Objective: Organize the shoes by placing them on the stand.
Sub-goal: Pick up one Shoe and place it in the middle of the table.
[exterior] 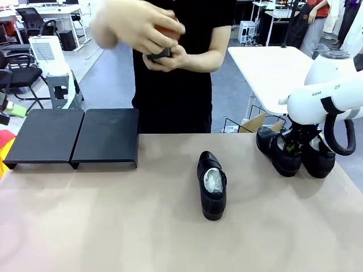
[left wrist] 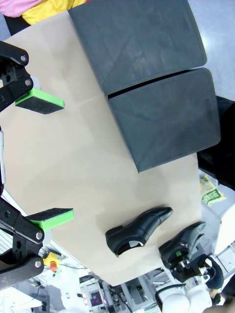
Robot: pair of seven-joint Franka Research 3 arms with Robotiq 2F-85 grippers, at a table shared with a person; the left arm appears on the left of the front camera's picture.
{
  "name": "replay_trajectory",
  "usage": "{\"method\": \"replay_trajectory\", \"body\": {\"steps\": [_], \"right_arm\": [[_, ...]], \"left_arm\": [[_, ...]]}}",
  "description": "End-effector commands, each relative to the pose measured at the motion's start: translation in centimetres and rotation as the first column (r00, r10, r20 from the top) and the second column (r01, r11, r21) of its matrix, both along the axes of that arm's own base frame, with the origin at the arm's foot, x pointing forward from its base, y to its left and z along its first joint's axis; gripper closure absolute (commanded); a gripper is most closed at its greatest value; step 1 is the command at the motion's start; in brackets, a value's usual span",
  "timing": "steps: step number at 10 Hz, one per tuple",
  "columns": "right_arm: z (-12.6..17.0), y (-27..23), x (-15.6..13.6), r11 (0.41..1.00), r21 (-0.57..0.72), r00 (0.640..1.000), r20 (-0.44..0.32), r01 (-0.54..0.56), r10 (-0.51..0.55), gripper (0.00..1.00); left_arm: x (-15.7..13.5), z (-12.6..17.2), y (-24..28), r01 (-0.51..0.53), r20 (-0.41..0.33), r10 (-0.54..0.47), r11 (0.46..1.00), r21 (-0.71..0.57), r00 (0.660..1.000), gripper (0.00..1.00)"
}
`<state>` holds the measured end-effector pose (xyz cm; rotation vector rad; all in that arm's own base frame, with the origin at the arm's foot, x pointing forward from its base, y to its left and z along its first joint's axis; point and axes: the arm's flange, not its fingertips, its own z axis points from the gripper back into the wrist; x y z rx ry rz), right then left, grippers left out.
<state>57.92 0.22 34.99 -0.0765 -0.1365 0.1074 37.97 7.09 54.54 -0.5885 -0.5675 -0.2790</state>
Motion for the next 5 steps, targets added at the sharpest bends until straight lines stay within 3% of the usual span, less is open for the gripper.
{"method": "replay_trajectory", "body": {"steps": [1, 5], "right_arm": [[-0.21, -0.28, 0.24, 0.999, 0.050, 1.000, -0.002, -0.019, 0.019, 1.00], [-0.72, -0.59, 0.05, 0.991, 0.130, 0.998, -0.065, 0.024, -0.016, 1.00]], "left_arm": [[0.05, 0.03, 0.16, 0.014, 0.012, -0.014, 1.000, -0.006, 1.000, 0.00], [0.05, 0.03, 0.16, 0.014, 0.012, -0.014, 1.000, -0.006, 1.000, 0.00]]}}
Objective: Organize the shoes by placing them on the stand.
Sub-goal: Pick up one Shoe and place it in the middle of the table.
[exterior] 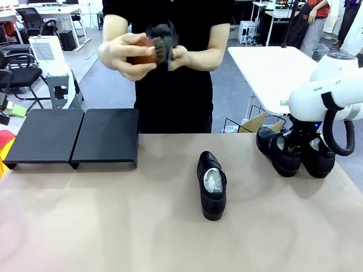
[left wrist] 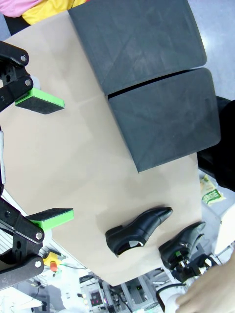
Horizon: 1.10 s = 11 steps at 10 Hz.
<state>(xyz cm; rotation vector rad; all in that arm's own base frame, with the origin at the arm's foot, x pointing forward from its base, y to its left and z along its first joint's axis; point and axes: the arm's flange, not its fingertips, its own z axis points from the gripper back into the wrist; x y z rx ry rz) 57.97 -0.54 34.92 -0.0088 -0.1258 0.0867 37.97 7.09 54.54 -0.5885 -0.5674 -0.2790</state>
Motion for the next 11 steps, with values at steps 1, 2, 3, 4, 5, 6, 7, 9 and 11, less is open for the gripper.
{"method": "replay_trajectory", "body": {"steps": [1, 2, 3, 4, 5, 6, 7, 9, 11], "right_arm": [[0.7, -0.2, -0.6, 0.998, 0.050, 0.999, -0.020, 0.041, -0.040, 1.00], [3.7, -0.4, -2.4, 0.997, 0.039, 0.997, 0.032, 0.070, -0.072, 1.00], [6.9, -0.4, -4.6, 0.996, 0.050, 0.994, 0.079, 0.073, -0.077, 1.00], [10.2, -0.3, -7.1, 0.995, 0.044, 0.989, 0.118, 0.086, -0.091, 1.00], [13.2, -0.1, -9.8, 0.997, 0.056, 0.981, 0.185, 0.056, -0.065, 1.00], [16.0, 0.1, -12.7, 0.997, 0.079, 0.972, 0.237, -0.017, -0.002, 1.00], [18.8, 0.2, -15.5, 0.983, 0.095, 0.937, 0.328, -0.156, 0.117, 1.00], [13.9, -0.1, -9.1, 0.999, 0.035, 0.982, 0.183, 0.039, -0.045, 1.00], [16.5, 0.3, -13.1, 0.999, 0.047, 0.974, 0.226, -0.016, 0.005, 1.00]], "left_arm": [[0.0, 0.0, 0.2, 0.014, 0.012, -0.014, 1.000, -0.006, 1.000, 0.00], [0.0, 0.0, 0.2, 0.014, 0.012, -0.014, 1.000, -0.006, 1.000, 0.00], [0.0, 0.0, 0.2, 0.014, 0.012, -0.014, 1.000, -0.006, 1.000, 0.00], [0.0, 0.0, 0.2, 0.014, 0.012, -0.014, 1.000, -0.006, 1.000, 0.00], [0.0, 0.0, 0.2, 0.014, 0.012, -0.014, 1.000, -0.006, 1.000, 0.00], [0.0, 0.0, 0.2, 0.014, 0.012, -0.014, 1.000, -0.006, 1.000, 0.00], [0.0, 0.0, 0.2, 0.014, 0.012, -0.014, 1.000, -0.006, 1.000, 0.00], [0.0, 0.0, 0.2, 0.014, 0.012, -0.014, 1.000, -0.006, 1.000, 0.00], [0.0, 0.0, 0.2, 0.014, 0.012, -0.014, 1.000, -0.006, 1.000, 0.00]]}}
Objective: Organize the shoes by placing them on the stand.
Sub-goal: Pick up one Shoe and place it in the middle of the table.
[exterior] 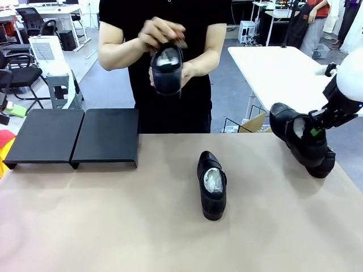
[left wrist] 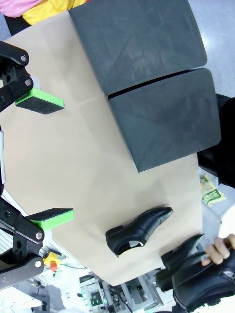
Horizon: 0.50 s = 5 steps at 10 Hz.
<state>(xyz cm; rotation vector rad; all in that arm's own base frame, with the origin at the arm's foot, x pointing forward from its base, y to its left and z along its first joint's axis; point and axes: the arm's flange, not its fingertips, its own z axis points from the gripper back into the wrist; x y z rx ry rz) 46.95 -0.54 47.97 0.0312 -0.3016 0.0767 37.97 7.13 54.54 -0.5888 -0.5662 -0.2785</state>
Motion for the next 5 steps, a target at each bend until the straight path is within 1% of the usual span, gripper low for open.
{"method": "replay_trajectory", "body": {"steps": [1, 2, 3, 4, 5], "right_arm": [[4.0, 1.2, -3.5, 0.993, -0.075, 0.993, 0.073, 0.096, -0.091, 1.00], [5.5, 1.5, -5.9, 0.970, -0.128, 0.974, 0.125, 0.206, -0.190, 1.00], [7.2, 1.3, -8.1, 0.953, -0.154, 0.957, 0.171, 0.263, -0.236, 1.00], [8.9, 0.7, -10.3, 0.941, -0.149, 0.941, 0.200, 0.304, -0.272, 1.00], [10.4, 0.3, -12.2, 0.936, -0.118, 0.932, 0.195, 0.331, -0.305, 1.00]], "left_arm": [[0.0, 0.0, 0.1, 0.014, 0.014, -0.014, 1.000, -0.006, 1.000, 0.00], [0.0, 0.0, 0.1, 0.014, 0.014, -0.014, 1.000, -0.006, 1.000, 0.00], [0.0, 0.0, 0.1, 0.014, 0.014, -0.014, 1.000, -0.006, 1.000, 0.00], [0.0, 0.0, 0.1, 0.014, 0.014, -0.014, 1.000, -0.006, 1.000, 0.00], [0.0, 0.0, 0.1, 0.014, 0.014, -0.014, 1.000, -0.006, 1.000, 0.00]]}}
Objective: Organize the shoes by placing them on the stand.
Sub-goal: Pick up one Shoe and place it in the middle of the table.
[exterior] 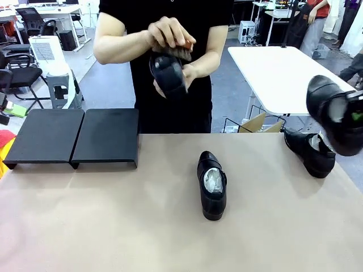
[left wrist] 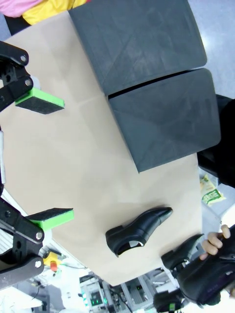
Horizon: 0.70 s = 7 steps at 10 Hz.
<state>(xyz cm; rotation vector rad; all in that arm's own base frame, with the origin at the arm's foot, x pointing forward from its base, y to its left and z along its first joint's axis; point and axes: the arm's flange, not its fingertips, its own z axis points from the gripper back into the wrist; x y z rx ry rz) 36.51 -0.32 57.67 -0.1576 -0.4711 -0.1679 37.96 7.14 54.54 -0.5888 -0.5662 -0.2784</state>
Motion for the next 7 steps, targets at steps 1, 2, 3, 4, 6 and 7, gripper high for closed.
{"method": "replay_trajectory", "body": {"steps": [1, 2, 3, 4, 6, 7], "right_arm": [[2.0, -0.2, -3.5, 0.997, 0.063, 0.999, -0.011, 0.045, -0.044, 1.00], [2.9, 0.3, -5.1, 0.994, 0.105, 0.999, 0.013, 0.036, -0.037, 1.00], [3.7, 1.0, -6.2, 0.989, 0.148, 1.000, 0.024, 0.010, -0.014, 1.00], [4.4, 2.3, -7.1, 0.982, 0.185, 0.999, 0.025, -0.042, 0.038, 1.00], [5.0, 5.7, -8.1, 0.972, 0.199, 0.992, 0.011, -0.128, 0.128, 1.00], [5.1, 7.1, -8.3, 0.969, 0.203, 0.989, -0.001, -0.142, 0.145, 1.00]], "left_arm": [[0.1, 0.0, 0.1, 0.014, 0.014, -0.014, 1.000, -0.006, 1.000, 0.00], [0.1, 0.0, 0.1, 0.014, 0.014, -0.014, 1.000, -0.006, 1.000, 0.00], [0.1, 0.0, 0.1, 0.014, 0.014, -0.014, 1.000, -0.006, 1.000, 0.00], [0.1, 0.0, 0.1, 0.014, 0.014, -0.014, 1.000, -0.006, 1.000, 0.00], [0.1, 0.0, 0.1, 0.014, 0.014, -0.014, 1.000, -0.006, 1.000, 0.00], [0.1, 0.0, 0.1, 0.014, 0.014, -0.014, 1.000, -0.006, 1.000, 0.00]]}}
